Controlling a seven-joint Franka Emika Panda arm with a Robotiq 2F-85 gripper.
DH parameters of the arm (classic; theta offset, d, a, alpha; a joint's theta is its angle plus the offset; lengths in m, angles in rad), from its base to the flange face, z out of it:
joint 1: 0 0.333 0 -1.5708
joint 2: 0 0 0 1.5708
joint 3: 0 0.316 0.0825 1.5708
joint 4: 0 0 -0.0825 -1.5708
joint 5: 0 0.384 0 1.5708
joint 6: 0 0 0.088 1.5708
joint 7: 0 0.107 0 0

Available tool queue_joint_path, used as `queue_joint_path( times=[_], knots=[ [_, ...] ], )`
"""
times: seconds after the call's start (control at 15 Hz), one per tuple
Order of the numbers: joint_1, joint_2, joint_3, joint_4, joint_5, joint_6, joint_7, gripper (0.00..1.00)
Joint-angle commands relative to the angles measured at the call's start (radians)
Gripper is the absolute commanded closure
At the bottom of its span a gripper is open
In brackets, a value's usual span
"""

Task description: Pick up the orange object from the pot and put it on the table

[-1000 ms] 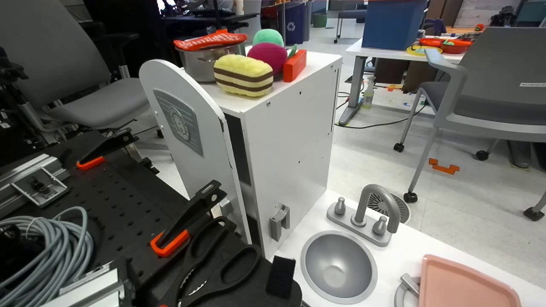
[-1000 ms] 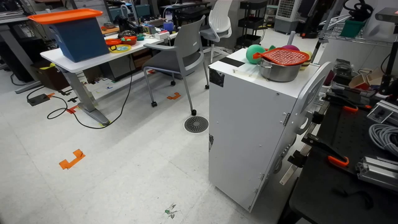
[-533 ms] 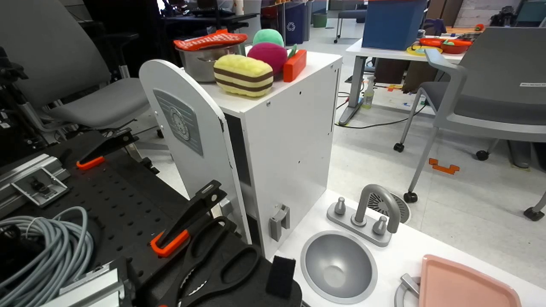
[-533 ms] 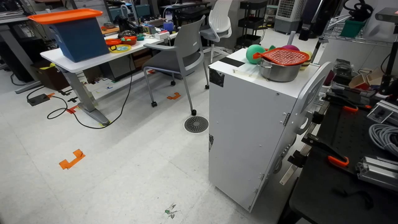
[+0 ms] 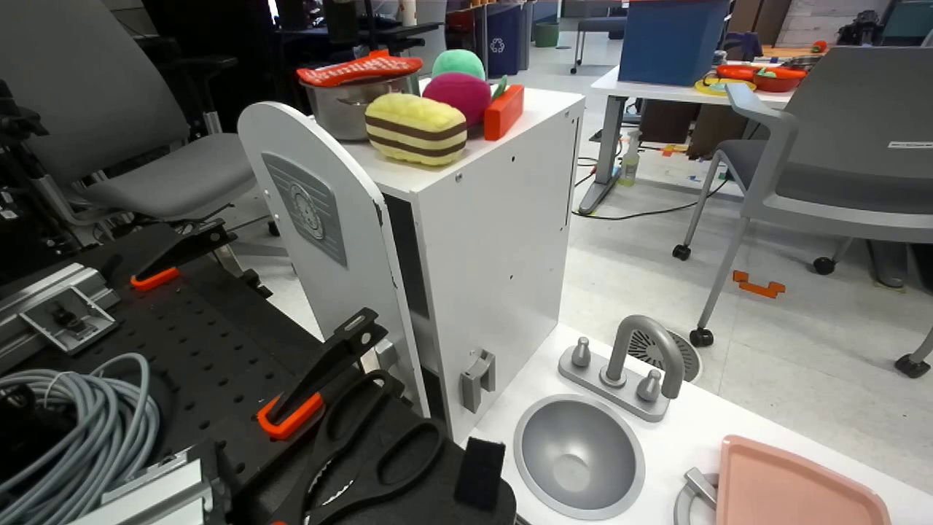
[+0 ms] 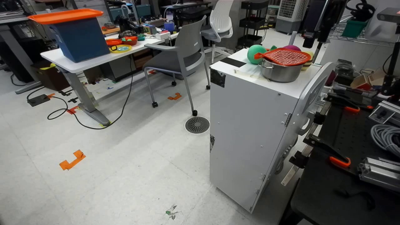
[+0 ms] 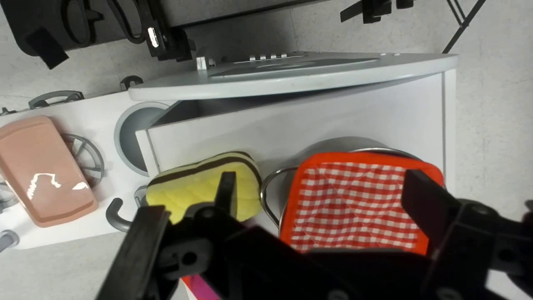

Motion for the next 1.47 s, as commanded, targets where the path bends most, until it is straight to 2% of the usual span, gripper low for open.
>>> queue_joint_path(
  times=[0.0,0.33,0.4,0.53,0.6,0.67,0.87,1.2,1.4],
  knots=[
    [-0.003,0.029,-0.003,0.032,0.008,-0.035,0.012,0.0],
    [-0.006,0.052,-0.007,0.043,0.008,-0.035,0.021,0.0],
    [-0.006,0.055,-0.007,0.046,0.008,-0.035,0.023,0.05],
    [-0.006,0.059,-0.009,0.049,0.008,-0.035,0.025,0.29],
    [-0.006,0.06,-0.009,0.05,0.006,-0.032,0.029,0.31],
    [-0.006,0.063,-0.009,0.053,0.008,-0.034,0.032,0.37],
    [-0.006,0.066,-0.011,0.057,0.013,-0.04,0.037,0.63],
    [-0.007,0.072,-0.012,0.064,0.015,-0.059,0.044,0.99],
    [-0.006,0.075,-0.012,0.07,0.015,-0.074,0.047,1.0]
  ],
)
